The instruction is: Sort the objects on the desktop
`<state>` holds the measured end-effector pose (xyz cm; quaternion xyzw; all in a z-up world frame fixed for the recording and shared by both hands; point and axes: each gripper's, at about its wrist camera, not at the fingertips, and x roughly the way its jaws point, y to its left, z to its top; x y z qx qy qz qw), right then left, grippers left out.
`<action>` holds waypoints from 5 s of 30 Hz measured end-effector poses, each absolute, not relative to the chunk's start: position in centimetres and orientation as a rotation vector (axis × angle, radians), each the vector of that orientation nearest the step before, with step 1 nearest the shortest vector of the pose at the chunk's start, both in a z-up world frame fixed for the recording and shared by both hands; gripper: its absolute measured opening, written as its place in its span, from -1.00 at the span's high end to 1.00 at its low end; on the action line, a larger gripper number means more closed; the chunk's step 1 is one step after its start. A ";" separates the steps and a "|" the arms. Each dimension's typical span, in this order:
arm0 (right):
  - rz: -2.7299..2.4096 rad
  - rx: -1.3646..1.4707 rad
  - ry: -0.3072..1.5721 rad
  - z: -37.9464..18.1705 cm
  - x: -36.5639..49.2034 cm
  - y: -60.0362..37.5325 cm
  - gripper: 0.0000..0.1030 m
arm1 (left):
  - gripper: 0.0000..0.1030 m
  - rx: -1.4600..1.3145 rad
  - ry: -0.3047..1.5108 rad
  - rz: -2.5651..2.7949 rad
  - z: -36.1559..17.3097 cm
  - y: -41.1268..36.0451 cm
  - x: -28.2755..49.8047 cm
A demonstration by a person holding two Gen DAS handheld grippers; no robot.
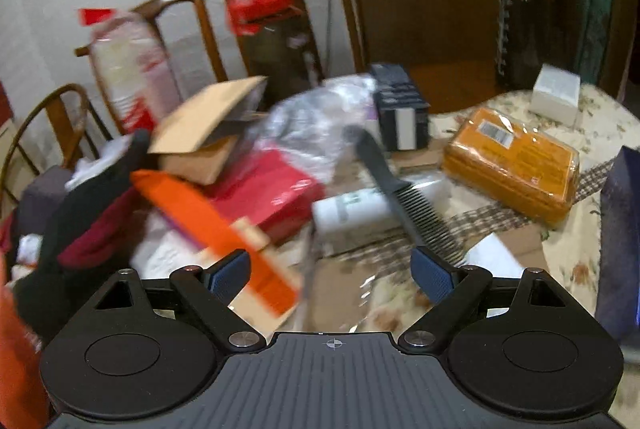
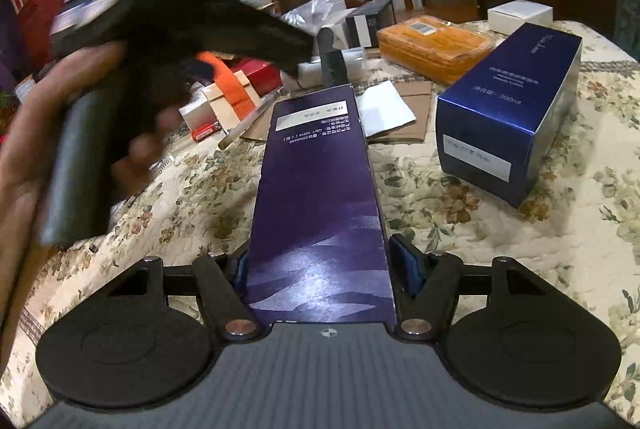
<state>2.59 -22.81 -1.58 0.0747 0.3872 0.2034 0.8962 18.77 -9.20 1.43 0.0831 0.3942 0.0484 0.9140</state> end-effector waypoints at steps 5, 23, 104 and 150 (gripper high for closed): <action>0.426 0.174 0.803 -1.7 2.9 -22.8 -0.40 | -0.79 0.202 0.846 0.113 -0.1 -10.8 21.4; 0.450 0.254 0.811 -2.1 3.9 -23.4 -0.43 | -0.31 0.003 0.957 -0.124 0.0 -9.8 22.3; 0.633 0.077 0.711 -1.3 -1.7 -11.2 -0.26 | 0.59 -0.088 0.710 -0.021 -1.2 5.8 -1.7; 0.525 0.134 0.671 -1.0 -1.5 -12.3 -0.25 | -0.18 -0.118 0.739 -0.087 -2.5 5.7 -0.6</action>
